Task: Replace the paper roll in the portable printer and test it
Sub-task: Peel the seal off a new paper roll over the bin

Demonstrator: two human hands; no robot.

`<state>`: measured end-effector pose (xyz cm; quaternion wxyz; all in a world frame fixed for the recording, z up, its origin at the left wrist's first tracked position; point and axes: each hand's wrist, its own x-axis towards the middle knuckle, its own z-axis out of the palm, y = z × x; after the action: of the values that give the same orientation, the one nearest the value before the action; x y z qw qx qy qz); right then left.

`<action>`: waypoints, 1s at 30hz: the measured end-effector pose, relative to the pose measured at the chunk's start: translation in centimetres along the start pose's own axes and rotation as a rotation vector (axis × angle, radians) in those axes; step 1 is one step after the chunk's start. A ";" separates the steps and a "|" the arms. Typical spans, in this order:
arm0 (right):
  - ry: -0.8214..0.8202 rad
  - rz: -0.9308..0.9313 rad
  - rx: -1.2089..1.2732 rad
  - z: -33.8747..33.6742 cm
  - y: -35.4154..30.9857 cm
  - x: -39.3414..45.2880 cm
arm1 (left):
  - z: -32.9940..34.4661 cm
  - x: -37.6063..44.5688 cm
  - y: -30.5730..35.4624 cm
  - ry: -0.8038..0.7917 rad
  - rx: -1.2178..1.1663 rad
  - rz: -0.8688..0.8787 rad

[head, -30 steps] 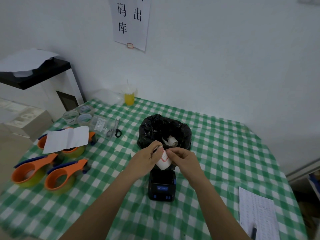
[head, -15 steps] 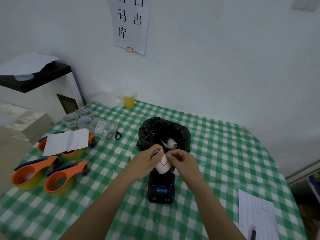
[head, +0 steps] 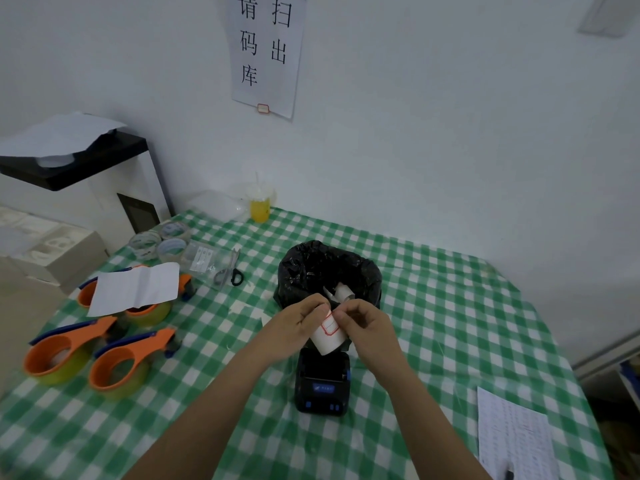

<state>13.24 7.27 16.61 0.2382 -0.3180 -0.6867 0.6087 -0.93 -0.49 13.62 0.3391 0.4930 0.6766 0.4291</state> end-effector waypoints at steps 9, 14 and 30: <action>0.056 -0.031 0.062 0.2 0.0 0.2 | -0.3 0.2 0.6 0.021 -0.081 0.001; 0.064 -0.067 0.026 0.0 -0.3 0.2 | -0.2 0.5 0.5 0.024 -0.078 -0.007; 0.076 -0.123 -0.075 -0.4 -1.0 -0.1 | -0.1 0.7 0.4 0.027 -0.088 -0.005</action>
<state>13.43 7.42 17.70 0.2891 -0.3070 -0.7177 0.5542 -1.11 0.21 13.99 0.3524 0.4700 0.6628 0.4643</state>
